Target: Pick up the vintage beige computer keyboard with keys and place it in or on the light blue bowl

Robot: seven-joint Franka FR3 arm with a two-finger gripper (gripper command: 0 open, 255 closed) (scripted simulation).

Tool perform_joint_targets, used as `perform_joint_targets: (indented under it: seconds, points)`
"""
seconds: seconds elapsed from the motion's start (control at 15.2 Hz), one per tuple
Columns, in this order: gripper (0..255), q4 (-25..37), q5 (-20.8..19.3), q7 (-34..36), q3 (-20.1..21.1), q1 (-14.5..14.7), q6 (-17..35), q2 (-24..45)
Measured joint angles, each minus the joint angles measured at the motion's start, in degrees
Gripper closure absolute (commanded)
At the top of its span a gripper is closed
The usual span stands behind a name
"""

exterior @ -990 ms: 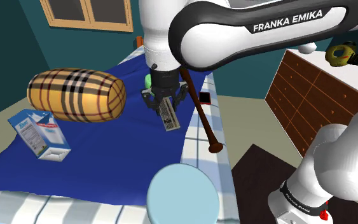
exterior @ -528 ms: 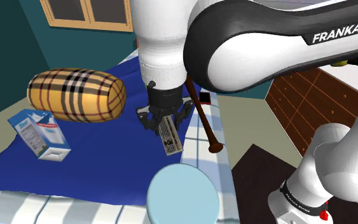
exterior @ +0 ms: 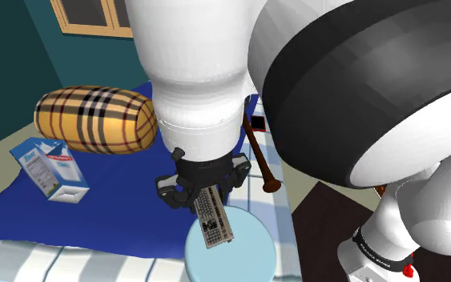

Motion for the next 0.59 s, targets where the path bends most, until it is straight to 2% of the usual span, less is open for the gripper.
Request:
perform_joint_targets:
  seconds: [0.59]
  points:
    - [255, -5.1, -0.4, 1.8, 0.9, 0.3, 5.6, 0.8]
